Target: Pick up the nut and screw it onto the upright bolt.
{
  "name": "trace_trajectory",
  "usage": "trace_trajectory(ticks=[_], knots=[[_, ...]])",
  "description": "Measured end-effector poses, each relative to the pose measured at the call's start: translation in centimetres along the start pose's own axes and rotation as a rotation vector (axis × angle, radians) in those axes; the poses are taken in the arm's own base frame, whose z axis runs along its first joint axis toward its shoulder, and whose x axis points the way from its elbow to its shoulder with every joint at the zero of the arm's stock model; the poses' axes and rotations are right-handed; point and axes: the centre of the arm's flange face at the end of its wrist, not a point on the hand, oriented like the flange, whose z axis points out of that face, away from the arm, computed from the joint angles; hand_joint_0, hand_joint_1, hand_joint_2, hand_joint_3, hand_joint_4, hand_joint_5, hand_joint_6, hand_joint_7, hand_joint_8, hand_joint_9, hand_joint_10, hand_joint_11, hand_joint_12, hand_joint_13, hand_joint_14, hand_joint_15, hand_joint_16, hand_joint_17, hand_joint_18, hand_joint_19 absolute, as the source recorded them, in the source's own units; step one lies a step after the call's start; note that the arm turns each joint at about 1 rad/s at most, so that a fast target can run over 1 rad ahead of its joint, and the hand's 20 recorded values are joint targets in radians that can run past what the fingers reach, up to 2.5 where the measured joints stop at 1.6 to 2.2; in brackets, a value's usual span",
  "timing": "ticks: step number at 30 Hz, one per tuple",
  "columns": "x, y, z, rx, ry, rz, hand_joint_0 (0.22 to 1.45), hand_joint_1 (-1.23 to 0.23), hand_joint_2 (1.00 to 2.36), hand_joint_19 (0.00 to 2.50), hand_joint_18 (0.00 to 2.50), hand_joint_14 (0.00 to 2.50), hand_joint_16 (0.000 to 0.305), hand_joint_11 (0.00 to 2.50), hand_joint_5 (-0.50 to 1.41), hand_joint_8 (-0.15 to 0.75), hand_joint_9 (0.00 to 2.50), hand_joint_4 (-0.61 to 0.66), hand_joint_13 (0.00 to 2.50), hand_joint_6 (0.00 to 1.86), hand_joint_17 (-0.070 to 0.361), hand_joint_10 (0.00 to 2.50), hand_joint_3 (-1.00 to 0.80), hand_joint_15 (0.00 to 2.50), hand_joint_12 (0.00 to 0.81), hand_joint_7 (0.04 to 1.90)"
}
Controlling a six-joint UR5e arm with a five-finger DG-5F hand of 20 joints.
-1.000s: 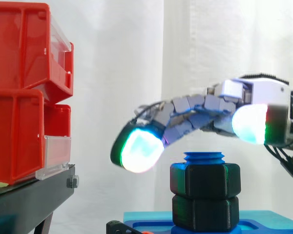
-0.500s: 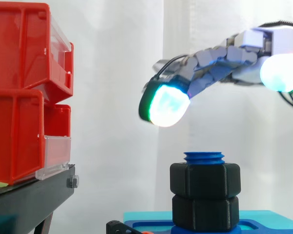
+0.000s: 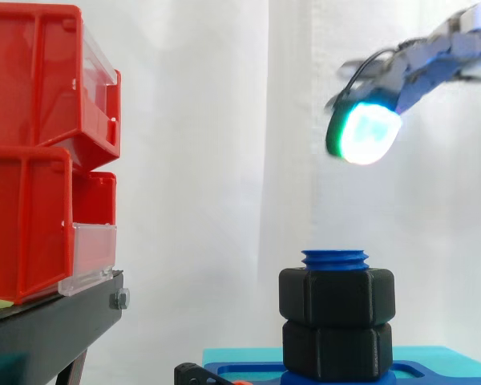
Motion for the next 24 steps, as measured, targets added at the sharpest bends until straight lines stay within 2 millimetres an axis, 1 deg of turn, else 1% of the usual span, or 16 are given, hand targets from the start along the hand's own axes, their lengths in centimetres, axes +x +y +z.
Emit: trace_trajectory(ticks=[4, 6, 7, 8, 10, 12, 15, 22, 24], knots=[[-2.3, 1.1, -2.3, 0.069, -0.078, 0.008, 0.45, -0.29, 1.00, 0.00, 0.00, 0.00, 0.044, 0.00, -0.17, 0.254, 0.55, 0.22, 0.23, 0.50, 0.099, 0.00, -0.50, 0.00, 0.334, 0.76], [-2.8, 2.2, -3.1, 0.101, -0.118, 0.043, 0.45, -0.30, 1.00, 0.00, 0.00, 0.00, 0.044, 0.00, -0.17, 0.252, 0.55, 0.22, 0.23, 0.50, 0.098, 0.00, -0.50, 0.00, 0.333, 0.76], [-2.7, 2.7, -3.2, 0.112, -0.131, 0.063, 0.45, -0.30, 1.00, 0.00, 0.00, 0.00, 0.043, 0.00, -0.17, 0.252, 0.55, 0.22, 0.23, 0.50, 0.097, 0.00, -0.50, 0.00, 0.332, 0.76], [-2.3, 3.3, -3.3, 0.125, -0.141, 0.086, 0.46, -0.30, 1.00, 0.00, 0.00, 0.00, 0.043, 0.00, -0.17, 0.251, 0.55, 0.22, 0.23, 0.50, 0.097, 0.00, -0.50, 0.00, 0.331, 0.76], [-1.0, 4.1, -3.6, 0.158, -0.155, 0.142, 0.46, -0.31, 1.00, 0.00, 0.00, 0.00, 0.043, 0.00, -0.17, 0.249, 0.55, 0.22, 0.23, 0.50, 0.096, 0.00, -0.50, 0.00, 0.330, 0.76], [0.6, 4.4, -4.0, 0.199, -0.148, 0.204, 0.46, -0.31, 1.00, 0.00, 0.00, 0.00, 0.043, 0.00, -0.17, 0.249, 0.55, 0.21, 0.22, 0.50, 0.096, 0.00, -0.50, 0.00, 0.330, 0.76], [1.8, 4.4, -4.5, 0.265, -0.134, 0.292, 0.46, -0.32, 1.00, 0.00, 0.00, 0.00, 0.042, 0.00, -0.17, 0.246, 0.55, 0.21, 0.20, 0.50, 0.095, 0.00, -0.50, 0.00, 0.328, 0.76], [2.9, 3.9, -5.2, 0.428, -0.126, 0.483, 0.48, -0.35, 1.00, 0.00, 0.00, 0.00, 0.043, 0.00, -0.18, 0.230, 0.47, 0.19, 0.13, 0.50, 0.096, 0.00, -0.50, 0.00, 0.322, 0.74], [3.2, 3.8, -5.5, 0.473, -0.118, 0.531, 0.48, -0.35, 1.00, 0.00, 0.00, 0.00, 0.042, 0.00, -0.20, 0.217, 0.36, 0.17, 0.03, 0.50, 0.095, 0.00, -0.50, 0.00, 0.329, 0.73]])
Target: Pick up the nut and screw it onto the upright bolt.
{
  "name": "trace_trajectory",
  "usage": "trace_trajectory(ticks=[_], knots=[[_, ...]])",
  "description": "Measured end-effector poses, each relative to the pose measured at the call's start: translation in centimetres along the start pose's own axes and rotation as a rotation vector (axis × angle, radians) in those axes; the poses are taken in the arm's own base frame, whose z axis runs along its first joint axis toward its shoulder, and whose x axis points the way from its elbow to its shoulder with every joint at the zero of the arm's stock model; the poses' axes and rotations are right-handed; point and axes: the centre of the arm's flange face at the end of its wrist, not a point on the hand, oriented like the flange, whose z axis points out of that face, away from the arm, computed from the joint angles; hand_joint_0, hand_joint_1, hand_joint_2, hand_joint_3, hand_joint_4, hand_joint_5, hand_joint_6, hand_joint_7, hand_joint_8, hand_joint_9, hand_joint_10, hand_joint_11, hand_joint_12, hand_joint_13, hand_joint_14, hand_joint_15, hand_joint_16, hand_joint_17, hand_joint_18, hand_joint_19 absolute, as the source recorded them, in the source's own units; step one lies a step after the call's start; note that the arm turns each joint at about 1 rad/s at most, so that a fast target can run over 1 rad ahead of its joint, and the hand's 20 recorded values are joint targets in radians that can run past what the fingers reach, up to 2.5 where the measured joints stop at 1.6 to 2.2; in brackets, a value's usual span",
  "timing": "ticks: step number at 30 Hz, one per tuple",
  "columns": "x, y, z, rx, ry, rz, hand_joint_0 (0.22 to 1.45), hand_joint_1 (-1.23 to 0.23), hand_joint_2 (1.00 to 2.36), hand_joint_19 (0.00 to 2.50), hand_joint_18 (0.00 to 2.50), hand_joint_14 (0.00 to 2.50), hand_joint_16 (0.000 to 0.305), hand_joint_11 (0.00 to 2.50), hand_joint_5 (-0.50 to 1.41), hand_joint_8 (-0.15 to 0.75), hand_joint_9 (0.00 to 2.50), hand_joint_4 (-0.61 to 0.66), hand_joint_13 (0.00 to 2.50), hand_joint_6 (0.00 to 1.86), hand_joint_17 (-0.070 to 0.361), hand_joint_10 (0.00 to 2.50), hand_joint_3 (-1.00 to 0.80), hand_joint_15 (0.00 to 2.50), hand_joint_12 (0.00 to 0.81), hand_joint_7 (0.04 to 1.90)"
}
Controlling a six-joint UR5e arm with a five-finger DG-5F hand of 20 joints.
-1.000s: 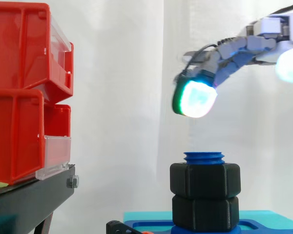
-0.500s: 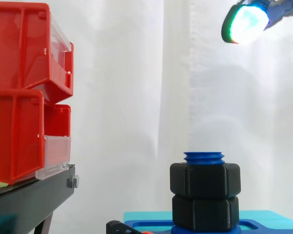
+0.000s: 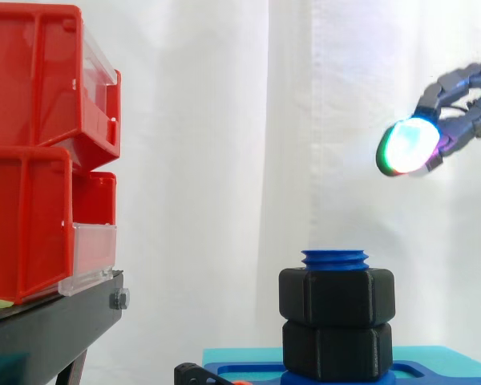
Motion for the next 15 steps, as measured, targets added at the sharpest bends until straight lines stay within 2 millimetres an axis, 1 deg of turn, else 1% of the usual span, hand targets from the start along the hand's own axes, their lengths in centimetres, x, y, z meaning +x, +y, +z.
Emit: trace_trajectory(ticks=[5, 12, 15], knots=[[0.37, -0.53, -0.62, 0.094, 0.014, 0.117, 0.48, -0.37, 1.00, 0.00, 0.00, 0.00, 0.044, 0.00, -0.22, 0.206, 0.24, 0.14, 0.00, 0.50, 0.098, 0.00, -0.50, 0.00, 0.334, 0.69], [0.71, -0.39, -0.93, 0.117, 0.025, 0.286, 0.48, -0.38, 1.00, 0.00, 0.00, 0.00, 0.046, 0.00, -0.23, 0.203, 0.14, 0.12, 0.00, 0.50, 0.103, 0.00, -0.50, 0.00, 0.348, 0.66], [0.79, -0.25, -0.96, 0.117, 0.024, 0.374, 0.46, -0.34, 1.00, 0.00, 0.00, 0.00, 0.048, 0.00, -0.24, 0.195, 0.05, 0.10, 0.00, 0.50, 0.107, 0.00, -0.50, 0.00, 0.350, 0.67]])
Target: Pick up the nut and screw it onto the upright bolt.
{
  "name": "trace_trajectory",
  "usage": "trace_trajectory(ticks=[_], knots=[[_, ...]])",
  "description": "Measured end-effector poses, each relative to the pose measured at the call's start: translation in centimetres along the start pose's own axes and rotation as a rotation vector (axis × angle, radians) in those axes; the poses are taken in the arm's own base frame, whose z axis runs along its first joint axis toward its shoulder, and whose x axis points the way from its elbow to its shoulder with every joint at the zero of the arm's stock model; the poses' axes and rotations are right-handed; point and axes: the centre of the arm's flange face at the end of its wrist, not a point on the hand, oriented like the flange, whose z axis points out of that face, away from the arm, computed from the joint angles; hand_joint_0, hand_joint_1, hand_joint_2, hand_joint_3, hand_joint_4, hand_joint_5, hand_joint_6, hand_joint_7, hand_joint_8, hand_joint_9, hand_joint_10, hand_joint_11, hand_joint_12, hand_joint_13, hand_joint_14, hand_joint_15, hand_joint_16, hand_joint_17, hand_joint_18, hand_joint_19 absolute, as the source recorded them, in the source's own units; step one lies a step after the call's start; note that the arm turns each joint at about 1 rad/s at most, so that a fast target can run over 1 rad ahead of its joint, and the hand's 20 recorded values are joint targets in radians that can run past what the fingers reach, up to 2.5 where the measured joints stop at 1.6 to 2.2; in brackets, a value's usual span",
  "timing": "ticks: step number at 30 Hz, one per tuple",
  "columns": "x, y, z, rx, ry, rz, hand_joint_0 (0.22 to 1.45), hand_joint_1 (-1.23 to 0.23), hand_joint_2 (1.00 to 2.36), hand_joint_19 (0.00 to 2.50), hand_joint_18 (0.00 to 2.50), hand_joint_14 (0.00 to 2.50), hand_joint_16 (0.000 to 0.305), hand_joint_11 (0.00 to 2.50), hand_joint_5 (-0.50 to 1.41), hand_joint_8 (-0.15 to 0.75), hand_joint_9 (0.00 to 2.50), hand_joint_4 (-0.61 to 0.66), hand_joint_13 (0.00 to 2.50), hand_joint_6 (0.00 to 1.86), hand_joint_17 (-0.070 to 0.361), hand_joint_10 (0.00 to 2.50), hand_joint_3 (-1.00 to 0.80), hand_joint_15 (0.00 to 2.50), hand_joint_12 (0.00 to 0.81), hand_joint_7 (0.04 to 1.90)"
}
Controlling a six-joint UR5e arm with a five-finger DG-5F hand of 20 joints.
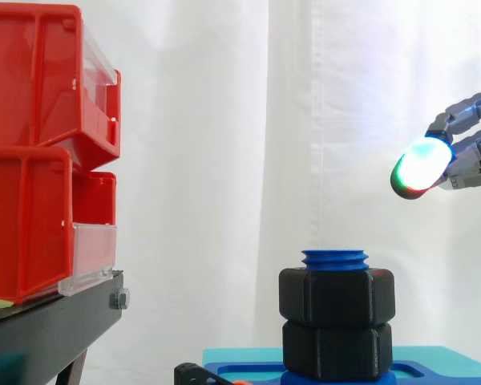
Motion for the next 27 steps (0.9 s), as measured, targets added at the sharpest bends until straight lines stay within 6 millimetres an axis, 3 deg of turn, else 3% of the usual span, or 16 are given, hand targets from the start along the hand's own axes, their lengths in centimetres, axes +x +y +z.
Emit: trace_trajectory(ticks=[6, 27], knots=[[0.11, 0.08, -0.03, -0.001, 0.004, 0.096, 0.45, -0.33, 1.00, 0.00, 0.00, 0.00, 0.049, 0.00, -0.25, 0.177, 0.00, 0.07, 0.00, 0.50, 0.111, 0.00, -0.50, 0.00, 0.345, 0.68], [0.90, 0.33, -0.49, 0.016, 0.041, 0.067, 0.45, -0.36, 1.00, 0.00, 0.00, 0.00, 0.049, 0.00, -0.25, 0.192, 0.00, 0.11, 0.00, 0.50, 0.111, 0.00, -0.50, 0.00, 0.350, 0.71]])
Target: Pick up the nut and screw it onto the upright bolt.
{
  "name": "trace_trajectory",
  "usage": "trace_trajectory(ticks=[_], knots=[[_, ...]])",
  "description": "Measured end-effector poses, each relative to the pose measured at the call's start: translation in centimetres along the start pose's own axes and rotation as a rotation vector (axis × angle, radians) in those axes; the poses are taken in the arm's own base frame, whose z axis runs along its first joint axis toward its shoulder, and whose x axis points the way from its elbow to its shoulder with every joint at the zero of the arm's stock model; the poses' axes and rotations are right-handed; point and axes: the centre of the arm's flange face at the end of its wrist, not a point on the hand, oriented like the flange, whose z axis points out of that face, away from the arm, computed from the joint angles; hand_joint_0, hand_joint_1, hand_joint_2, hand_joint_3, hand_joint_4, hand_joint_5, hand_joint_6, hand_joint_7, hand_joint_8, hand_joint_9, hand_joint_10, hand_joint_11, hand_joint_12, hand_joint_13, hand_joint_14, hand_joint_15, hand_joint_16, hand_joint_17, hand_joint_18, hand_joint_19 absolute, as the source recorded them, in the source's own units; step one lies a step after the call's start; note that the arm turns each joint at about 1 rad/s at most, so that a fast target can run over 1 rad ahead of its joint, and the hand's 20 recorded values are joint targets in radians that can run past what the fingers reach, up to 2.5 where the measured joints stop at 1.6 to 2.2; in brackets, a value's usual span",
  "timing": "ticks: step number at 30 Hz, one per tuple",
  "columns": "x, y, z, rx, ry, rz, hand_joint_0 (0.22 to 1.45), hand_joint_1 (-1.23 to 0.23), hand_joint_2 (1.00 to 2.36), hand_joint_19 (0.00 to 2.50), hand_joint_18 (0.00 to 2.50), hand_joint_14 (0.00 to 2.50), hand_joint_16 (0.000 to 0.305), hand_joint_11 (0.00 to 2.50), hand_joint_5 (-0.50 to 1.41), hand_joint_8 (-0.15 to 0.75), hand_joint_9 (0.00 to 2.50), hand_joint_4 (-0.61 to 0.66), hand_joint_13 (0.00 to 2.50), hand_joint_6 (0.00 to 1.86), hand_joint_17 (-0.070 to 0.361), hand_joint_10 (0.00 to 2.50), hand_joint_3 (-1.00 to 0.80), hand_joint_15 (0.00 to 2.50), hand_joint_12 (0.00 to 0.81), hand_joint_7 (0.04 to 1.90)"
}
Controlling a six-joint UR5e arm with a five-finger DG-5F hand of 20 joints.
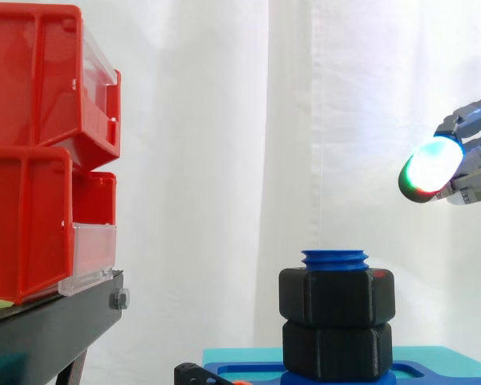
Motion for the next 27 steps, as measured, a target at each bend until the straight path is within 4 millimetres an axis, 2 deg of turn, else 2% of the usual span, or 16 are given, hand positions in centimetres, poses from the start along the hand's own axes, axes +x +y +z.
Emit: trace_trajectory(ticks=[10, 27], knots=[[0.20, -0.03, -0.17, 0.009, 0.013, -0.064, 0.45, -0.36, 1.00, 0.00, 0.00, 0.00, 0.049, 0.00, -0.25, 0.193, 0.00, 0.11, 0.00, 0.50, 0.111, 0.00, -0.50, 0.00, 0.351, 0.73], [0.56, 0.28, -0.21, 0.005, 0.017, -0.071, 0.46, -0.36, 1.00, 0.00, 0.00, 0.00, 0.049, 0.00, -0.24, 0.196, 0.00, 0.11, 0.00, 0.50, 0.111, 0.00, -0.50, 0.00, 0.350, 0.71]])
